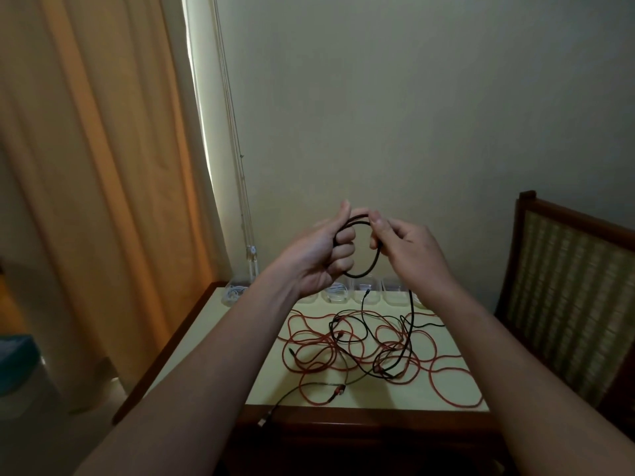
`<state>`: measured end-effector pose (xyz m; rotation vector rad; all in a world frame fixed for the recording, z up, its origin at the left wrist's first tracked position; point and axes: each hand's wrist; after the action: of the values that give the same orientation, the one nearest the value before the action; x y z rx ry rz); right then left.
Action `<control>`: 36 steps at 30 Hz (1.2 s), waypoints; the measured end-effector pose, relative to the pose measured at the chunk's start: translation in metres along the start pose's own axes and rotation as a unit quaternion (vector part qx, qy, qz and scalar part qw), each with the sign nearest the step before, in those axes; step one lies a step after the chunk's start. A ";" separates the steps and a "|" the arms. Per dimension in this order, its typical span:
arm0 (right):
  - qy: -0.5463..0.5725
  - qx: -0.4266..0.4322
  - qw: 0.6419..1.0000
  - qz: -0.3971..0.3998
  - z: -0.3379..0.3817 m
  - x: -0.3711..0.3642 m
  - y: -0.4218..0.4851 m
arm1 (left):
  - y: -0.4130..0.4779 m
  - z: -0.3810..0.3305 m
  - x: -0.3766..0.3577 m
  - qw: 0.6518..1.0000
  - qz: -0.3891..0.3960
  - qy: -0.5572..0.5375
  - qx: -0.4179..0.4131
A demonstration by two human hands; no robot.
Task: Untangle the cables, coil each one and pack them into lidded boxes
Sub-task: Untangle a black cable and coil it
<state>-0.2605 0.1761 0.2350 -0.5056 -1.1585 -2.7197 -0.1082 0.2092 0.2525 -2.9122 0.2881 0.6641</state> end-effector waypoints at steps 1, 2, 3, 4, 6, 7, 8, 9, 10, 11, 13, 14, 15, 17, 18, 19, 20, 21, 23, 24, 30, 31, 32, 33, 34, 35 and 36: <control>0.000 0.002 1.000 0.000 0.000 0.000 0.000 | 0.000 0.000 0.001 1.000 0.008 -0.006 0.001; 0.000 0.004 1.000 0.000 0.001 0.000 0.000 | 0.001 0.000 0.002 1.000 0.013 -0.010 0.004; 0.000 0.005 1.000 0.004 0.001 0.000 0.000 | 0.001 0.000 0.004 1.000 0.016 -0.011 0.007; -0.001 0.006 1.000 0.011 0.002 0.000 0.000 | 0.000 -0.001 0.004 1.000 0.016 -0.013 0.010; -0.013 0.008 0.999 0.030 0.003 0.002 0.000 | -0.001 -0.003 0.006 1.000 0.006 -0.024 0.009; -0.023 0.008 0.999 0.036 0.003 0.003 0.000 | -0.001 -0.005 0.008 0.999 0.004 -0.039 0.003; -0.028 0.006 0.999 0.038 0.003 0.006 0.001 | -0.001 -0.007 0.009 0.998 0.003 -0.057 -0.004; -0.028 0.001 0.999 0.036 0.002 0.009 0.001 | -0.001 -0.009 0.011 0.997 0.000 -0.077 -0.012; -0.027 -0.005 0.999 0.031 0.000 0.012 0.001 | -0.002 -0.011 0.013 0.995 -0.003 -0.098 -0.020; -0.029 -0.012 0.999 0.024 -0.003 0.016 0.001 | -0.003 -0.013 0.016 0.993 -0.007 -0.118 -0.030; -0.036 -0.022 0.999 0.013 -0.012 0.025 0.000 | -0.006 -0.020 0.025 0.986 -0.022 -0.159 -0.048; -0.036 -0.024 0.999 0.006 -0.017 0.030 0.000 | -0.007 -0.023 0.030 0.982 -0.028 -0.181 -0.053; -0.034 -0.026 0.999 -0.001 -0.023 0.034 -0.001 | -0.008 -0.027 0.034 0.977 -0.035 -0.202 -0.058; -0.039 -0.031 0.999 -0.006 -0.035 0.041 -0.002 | -0.010 -0.033 0.043 0.965 -0.059 -0.247 -0.072; -0.052 -0.031 0.998 -0.002 -0.041 0.044 -0.002 | -0.010 -0.035 0.047 0.956 -0.076 -0.271 -0.082; -0.070 -0.029 0.997 0.005 -0.045 0.046 -0.003 | -0.010 -0.037 0.050 0.947 -0.093 -0.293 -0.094; -0.087 -0.026 0.996 0.013 -0.049 0.047 -0.004 | -0.010 -0.038 0.052 0.938 -0.107 -0.311 -0.106; -0.099 -0.023 0.995 0.020 -0.052 0.047 -0.005 | -0.010 -0.039 0.054 0.931 -0.118 -0.324 -0.117; -0.115 -0.022 0.993 0.026 -0.054 0.044 -0.008 | -0.008 -0.039 0.057 0.925 -0.137 -0.329 -0.133; -0.129 -0.020 0.991 0.028 -0.054 0.042 -0.008 | -0.006 -0.038 0.059 0.925 -0.146 -0.320 -0.141; -0.261 0.077 0.959 0.078 -0.045 0.024 -0.008 | 0.005 -0.029 0.059 0.941 -0.216 -0.171 -0.194; -0.278 0.101 0.951 0.088 -0.043 0.021 -0.008 | 0.004 -0.028 0.055 0.943 -0.227 -0.134 -0.204; -0.292 0.125 0.944 0.092 -0.041 0.018 -0.008 | 0.004 -0.025 0.050 0.944 -0.236 -0.089 -0.212; -0.300 0.146 0.938 0.092 -0.038 0.015 -0.007 | 0.002 -0.022 0.045 0.945 -0.242 -0.037 -0.218; -0.298 0.163 0.937 0.087 -0.035 0.012 -0.006 | 0.002 -0.018 0.040 0.944 -0.245 0.021 -0.220; -0.289 0.174 0.938 0.080 -0.033 0.010 -0.004 | 0.002 -0.012 0.036 0.940 -0.247 0.080 -0.220; -0.279 0.185 0.940 0.071 -0.031 0.008 -0.003 | 0.004 -0.007 0.033 0.935 -0.246 0.135 -0.219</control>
<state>-0.2762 0.1559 0.2163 -1.2899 -1.6325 -2.2072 -0.0774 0.1993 0.2440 -3.2798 -0.6326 0.2676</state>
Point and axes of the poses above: each hand's wrist, its own y-axis towards the middle knuckle, its own x-axis out of the back of the hand, z = x × y, and after that the axes turned 11 degrees about x, right-handed
